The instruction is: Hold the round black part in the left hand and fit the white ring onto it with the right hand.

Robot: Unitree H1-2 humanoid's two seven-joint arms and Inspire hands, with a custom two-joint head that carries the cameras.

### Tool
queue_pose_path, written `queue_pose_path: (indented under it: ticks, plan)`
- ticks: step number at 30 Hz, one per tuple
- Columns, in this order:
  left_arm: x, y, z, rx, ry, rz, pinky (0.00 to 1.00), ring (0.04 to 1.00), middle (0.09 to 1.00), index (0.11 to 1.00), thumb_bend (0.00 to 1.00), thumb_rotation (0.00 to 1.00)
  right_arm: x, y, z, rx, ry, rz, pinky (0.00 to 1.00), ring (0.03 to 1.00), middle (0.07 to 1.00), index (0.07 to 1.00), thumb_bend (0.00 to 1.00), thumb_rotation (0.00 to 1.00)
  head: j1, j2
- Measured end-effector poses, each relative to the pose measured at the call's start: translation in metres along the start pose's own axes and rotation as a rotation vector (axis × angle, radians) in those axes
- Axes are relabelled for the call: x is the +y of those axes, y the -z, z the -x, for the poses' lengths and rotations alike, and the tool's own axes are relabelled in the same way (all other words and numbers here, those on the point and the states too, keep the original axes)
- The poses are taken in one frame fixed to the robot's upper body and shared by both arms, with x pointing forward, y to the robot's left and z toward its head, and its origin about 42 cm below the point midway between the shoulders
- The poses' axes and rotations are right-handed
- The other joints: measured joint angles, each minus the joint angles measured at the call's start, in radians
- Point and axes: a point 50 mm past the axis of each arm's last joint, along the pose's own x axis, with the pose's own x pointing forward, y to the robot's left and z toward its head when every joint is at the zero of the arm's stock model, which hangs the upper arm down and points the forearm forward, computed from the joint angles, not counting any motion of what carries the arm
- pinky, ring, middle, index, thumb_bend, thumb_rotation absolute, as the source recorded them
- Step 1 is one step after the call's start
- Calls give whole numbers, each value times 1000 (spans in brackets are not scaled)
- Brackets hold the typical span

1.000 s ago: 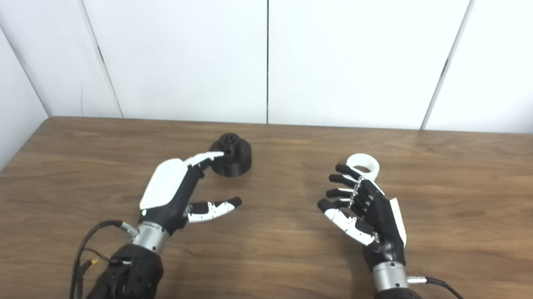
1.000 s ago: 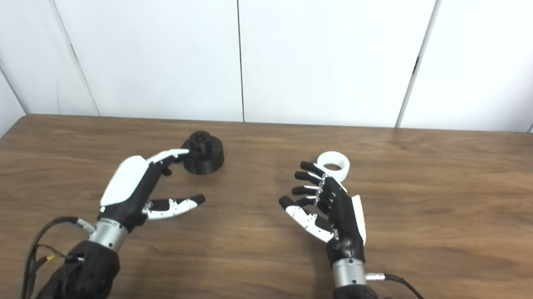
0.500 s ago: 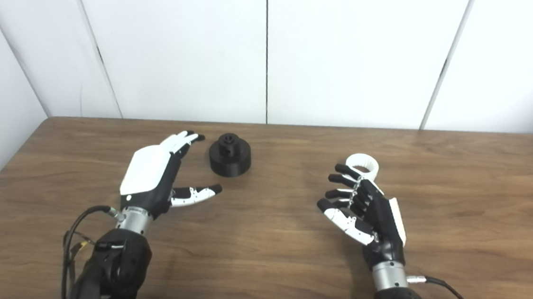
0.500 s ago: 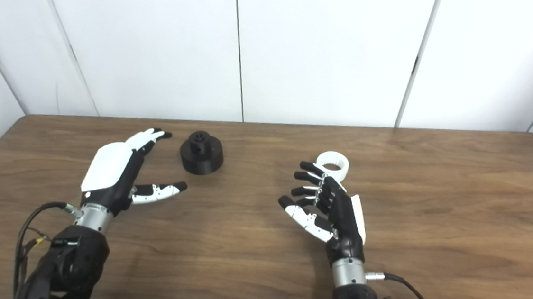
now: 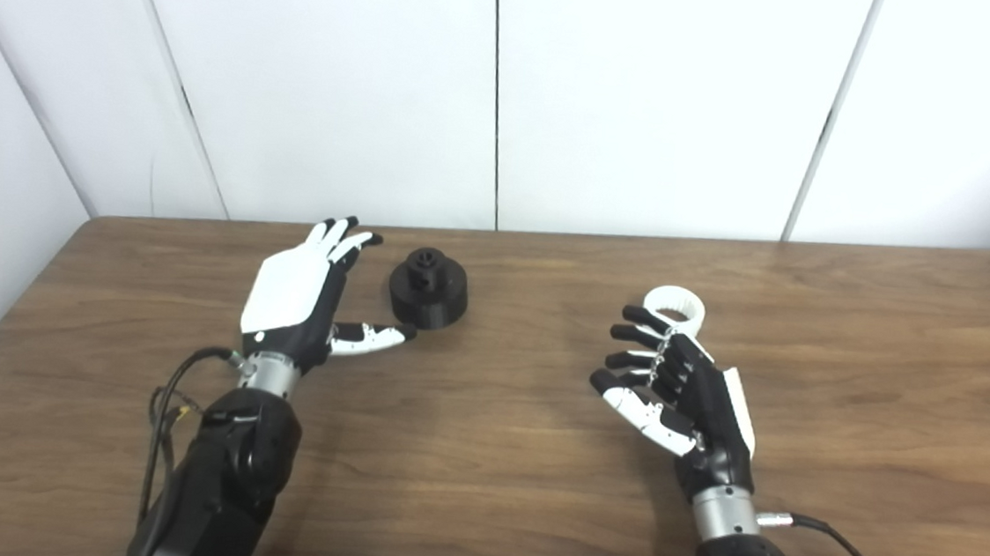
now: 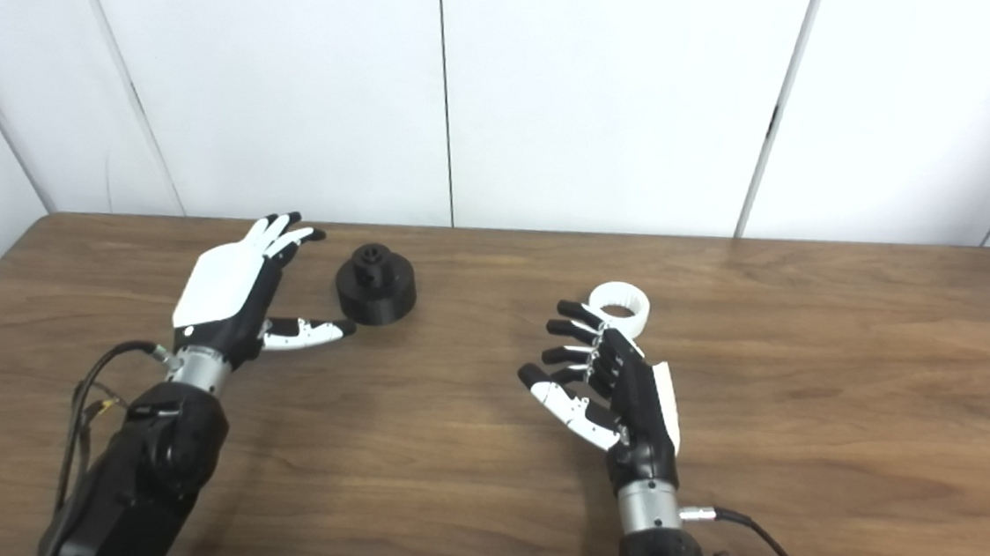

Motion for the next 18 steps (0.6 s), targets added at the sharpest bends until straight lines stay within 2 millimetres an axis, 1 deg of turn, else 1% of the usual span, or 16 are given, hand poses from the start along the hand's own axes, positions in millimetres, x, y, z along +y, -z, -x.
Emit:
queue_pose_path:
  ticks: [2, 4, 5, 9, 13, 18]
  plan:
    - [-2, 3, -4, 8, 6, 22, 849, 960, 957, 825, 850, 481, 0, 0, 0, 0, 0, 0, 483, 595, 700, 742, 704, 221, -3, 0]
    - [-5, 7, -10, 26, 19, 36, 842, 959, 960, 826, 861, 493, 0, 0, 0, 0, 0, 1, 485, 597, 700, 741, 703, 218, -8, 2]
    - [-7, 9, -12, 32, 25, 40, 842, 959, 961, 826, 863, 495, 0, 0, 0, -1, 1, 1, 486, 598, 700, 741, 702, 217, -8, 2]
    - [-11, 12, -19, 45, 51, 52, 875, 983, 976, 833, 922, 563, 0, -1, 1, -3, 1, 1, 480, 596, 701, 742, 698, 215, -9, 3]
    - [-13, 13, -27, 47, 70, 39, 884, 991, 980, 831, 936, 583, -1, -1, 1, -2, 2, 0, 485, 599, 704, 739, 702, 210, -11, 3]
    - [-15, 13, -33, 43, 91, 17, 882, 995, 982, 824, 938, 581, -1, -1, 1, -3, 3, -1, 482, 593, 701, 742, 705, 229, -14, 3]
